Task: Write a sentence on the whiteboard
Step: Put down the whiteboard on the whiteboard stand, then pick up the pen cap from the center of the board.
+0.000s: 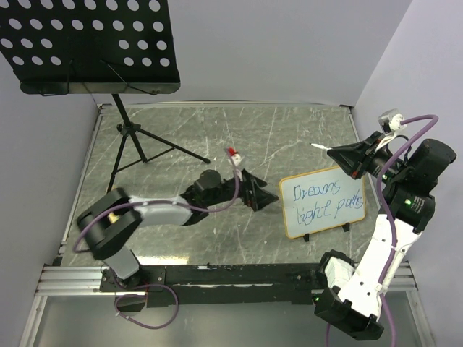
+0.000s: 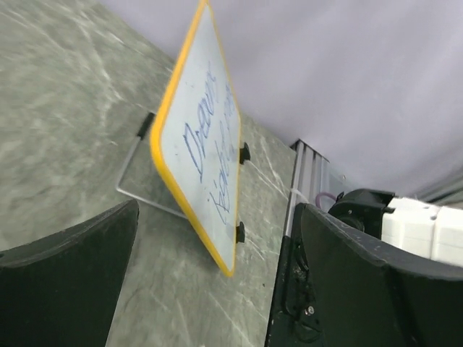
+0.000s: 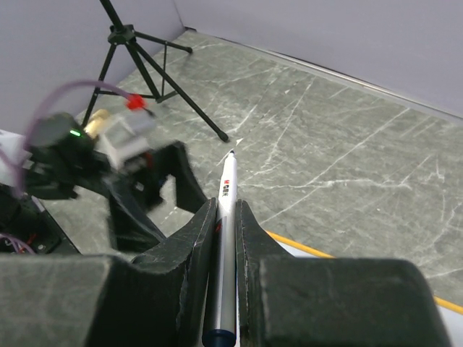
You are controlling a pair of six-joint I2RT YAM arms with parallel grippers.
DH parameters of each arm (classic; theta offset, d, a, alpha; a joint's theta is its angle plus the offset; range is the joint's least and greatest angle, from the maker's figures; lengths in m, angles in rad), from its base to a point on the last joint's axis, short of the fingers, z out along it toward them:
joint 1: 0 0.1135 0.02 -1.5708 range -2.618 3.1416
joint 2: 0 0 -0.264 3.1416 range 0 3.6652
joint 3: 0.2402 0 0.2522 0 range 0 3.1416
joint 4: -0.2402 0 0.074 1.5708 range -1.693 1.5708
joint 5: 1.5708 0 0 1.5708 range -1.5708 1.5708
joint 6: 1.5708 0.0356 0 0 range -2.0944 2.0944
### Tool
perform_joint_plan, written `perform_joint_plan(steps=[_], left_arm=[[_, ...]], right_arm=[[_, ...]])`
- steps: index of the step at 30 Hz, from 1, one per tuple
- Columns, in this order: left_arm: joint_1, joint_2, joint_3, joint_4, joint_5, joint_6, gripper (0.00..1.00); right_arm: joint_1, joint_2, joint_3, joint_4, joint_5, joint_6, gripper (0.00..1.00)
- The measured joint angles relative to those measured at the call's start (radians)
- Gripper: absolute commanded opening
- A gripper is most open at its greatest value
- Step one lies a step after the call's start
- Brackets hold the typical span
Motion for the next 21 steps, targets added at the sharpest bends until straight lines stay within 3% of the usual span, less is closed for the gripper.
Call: perform_joint_plan(steps=[5,14,17,21], left_arm=[[0.037,-0.235,-0.118,-0.150,-0.125,-0.005,0.97],[0.224,-0.711,-0.267,-0.687,-0.352,-0.143,0.99],[0.282,-0.751,-0.253,-0.855,-0.401,-0.187,0.89],[0.308,-0.647,-0.195,-1.055,-0.446,-0.216,0.71]], right_arm=[[0.015,0.005,-0.001,-0.010,0.014,-0.027,0.00],[0.197,0.027,-0.033,-0.008,0.105,-0.046,0.00],[0.257,0.055,-0.032,-0.010,0.140,-0.066,0.00],[0.338,0.092,-0.032,-0.013,0.183,-0.086,0.00]])
